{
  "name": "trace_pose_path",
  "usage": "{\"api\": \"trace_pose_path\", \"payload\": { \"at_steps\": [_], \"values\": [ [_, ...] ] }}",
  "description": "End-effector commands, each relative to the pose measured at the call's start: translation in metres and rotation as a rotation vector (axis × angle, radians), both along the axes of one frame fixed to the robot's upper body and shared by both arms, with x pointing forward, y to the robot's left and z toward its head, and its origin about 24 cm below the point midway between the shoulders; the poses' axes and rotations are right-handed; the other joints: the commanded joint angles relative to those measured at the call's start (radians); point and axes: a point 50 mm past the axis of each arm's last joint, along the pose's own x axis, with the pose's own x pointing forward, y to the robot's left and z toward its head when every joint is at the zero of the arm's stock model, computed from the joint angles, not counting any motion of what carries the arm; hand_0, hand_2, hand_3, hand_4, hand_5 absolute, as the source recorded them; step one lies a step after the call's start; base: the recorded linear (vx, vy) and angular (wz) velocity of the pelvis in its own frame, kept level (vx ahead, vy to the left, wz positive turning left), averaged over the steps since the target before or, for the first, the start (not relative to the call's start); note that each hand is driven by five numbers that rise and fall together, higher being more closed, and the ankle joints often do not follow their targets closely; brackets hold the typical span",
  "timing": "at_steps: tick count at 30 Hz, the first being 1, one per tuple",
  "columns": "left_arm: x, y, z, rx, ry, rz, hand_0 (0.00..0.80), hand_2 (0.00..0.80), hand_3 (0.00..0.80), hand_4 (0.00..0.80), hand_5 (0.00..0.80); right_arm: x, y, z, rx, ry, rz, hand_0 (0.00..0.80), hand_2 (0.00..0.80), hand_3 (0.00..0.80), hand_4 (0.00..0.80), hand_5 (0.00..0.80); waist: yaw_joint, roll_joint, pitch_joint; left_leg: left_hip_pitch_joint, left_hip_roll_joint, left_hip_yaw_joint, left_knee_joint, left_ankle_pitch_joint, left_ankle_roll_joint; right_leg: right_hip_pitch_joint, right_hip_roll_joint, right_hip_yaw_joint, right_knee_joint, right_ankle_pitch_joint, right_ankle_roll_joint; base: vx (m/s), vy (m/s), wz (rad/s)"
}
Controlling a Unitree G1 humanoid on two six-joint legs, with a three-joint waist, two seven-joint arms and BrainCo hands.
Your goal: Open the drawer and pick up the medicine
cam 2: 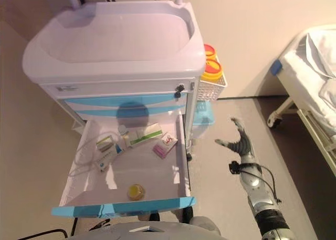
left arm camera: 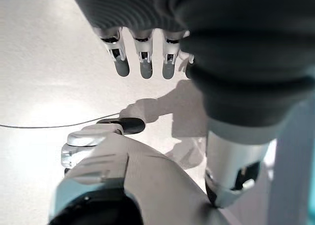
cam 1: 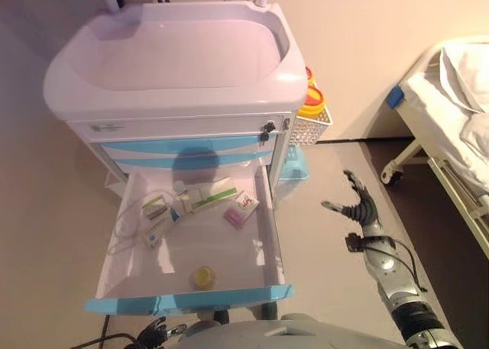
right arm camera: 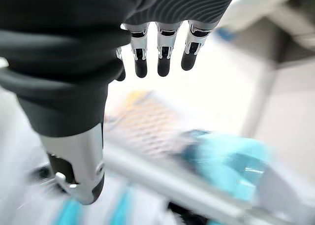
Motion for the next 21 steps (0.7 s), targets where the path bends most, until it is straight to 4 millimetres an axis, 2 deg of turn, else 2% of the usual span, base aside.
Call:
{"api": "trace_pose_path", "payload": {
  "at_steps": [1, 5, 6, 8, 11, 14, 17, 21],
  "values": [
    [0.006, 0.005, 0.001, 0.028, -0.007, 0.011, 0.0, 0.0, 0.0, 0.0, 0.0, 0.015, 0.025, 0.058, -0.143, -0.239, 0.29, 0.0, 0.0, 0.0, 0.0, 0.0, 0.016, -0.031, 0.009, -0.02, -0.054, -0.018, 0.009, -0.089, 0.011, 0.003, -0.05, 0.0, 0.021, -0.014, 0.108, -0.018, 0.004, -0.05],
    [0.013, 0.005, 0.002, 0.032, -0.023, -0.018, 0.0, 0.0, 0.0, 0.0, 0.0, 0.016, 0.059, 0.097, -0.371, -0.348, 0.599, 0.0, 0.0, 0.0, 0.0, 0.0, 0.045, -0.039, 0.009, -0.032, -0.052, -0.024, 0.007, -0.087, 0.007, -0.002, -0.054, -0.011, 0.017, -0.016, 0.112, -0.02, -0.012, -0.03],
    [0.014, 0.005, 0.002, 0.032, -0.025, -0.02, 0.0, 0.0, 0.0, 0.0, 0.0, 0.015, 0.061, 0.099, -0.38, -0.354, 0.626, 0.0, 0.0, 0.0, 0.0, 0.0, 0.046, -0.04, 0.009, -0.033, -0.052, -0.024, 0.008, -0.087, 0.007, -0.002, -0.054, -0.012, 0.017, -0.016, 0.112, 0.0, 0.0, 0.0],
    [0.021, 0.007, 0.003, 0.033, -0.031, -0.039, 0.0, 0.0, 0.0, 0.0, 0.0, 0.016, 0.078, 0.115, -0.471, -0.371, 0.754, 0.0, 0.0, 0.0, 0.0, 0.0, 0.061, -0.046, 0.01, -0.039, -0.052, -0.033, 0.008, -0.084, 0.006, -0.001, -0.056, -0.016, 0.017, -0.019, 0.113, -0.024, -0.04, 0.01],
    [0.027, 0.007, 0.004, 0.035, -0.034, -0.062, 0.0, 0.0, 0.0, 0.0, 0.0, 0.015, 0.1, 0.126, -0.576, -0.385, 0.91, 0.0, 0.0, 0.0, 0.0, 0.0, 0.085, -0.053, 0.008, -0.04, -0.052, -0.051, 0.006, -0.08, 0.003, 0.007, -0.059, -0.027, 0.014, -0.023, 0.114, -0.001, -0.039, 0.1],
    [0.031, 0.006, 0.005, 0.031, -0.04, -0.071, 0.0, 0.0, 0.0, 0.0, 0.0, 0.016, 0.118, 0.124, -0.669, -0.373, 1.018, 0.0, 0.0, 0.0, 0.0, 0.0, 0.111, -0.056, 0.006, -0.04, -0.052, -0.071, 0.004, -0.079, -0.001, 0.018, -0.063, -0.046, 0.011, -0.029, 0.113, 0.018, -0.026, 0.15],
    [0.033, 0.006, 0.006, 0.03, -0.045, -0.075, 0.0, 0.0, 0.0, 0.0, 0.0, 0.017, 0.132, 0.11, -0.774, -0.349, 1.097, 0.0, 0.0, 0.0, 0.0, 0.0, 0.145, -0.059, 0.006, -0.043, -0.053, -0.097, 0.006, -0.077, -0.003, 0.03, -0.066, -0.071, 0.011, -0.038, 0.111, 0.025, -0.035, 0.26],
    [0.035, 0.007, 0.006, 0.037, -0.05, -0.088, 0.0, 0.0, 0.0, 0.0, 0.0, 0.023, 0.143, 0.078, -0.883, -0.28, 1.143, 0.0, 0.0, 0.0, 0.0, 0.0, 0.188, -0.061, 0.01, -0.051, -0.057, -0.137, 0.01, -0.072, -0.007, 0.042, -0.066, -0.108, 0.012, -0.051, 0.103, 0.013, -0.039, 0.32]
  ]
}}
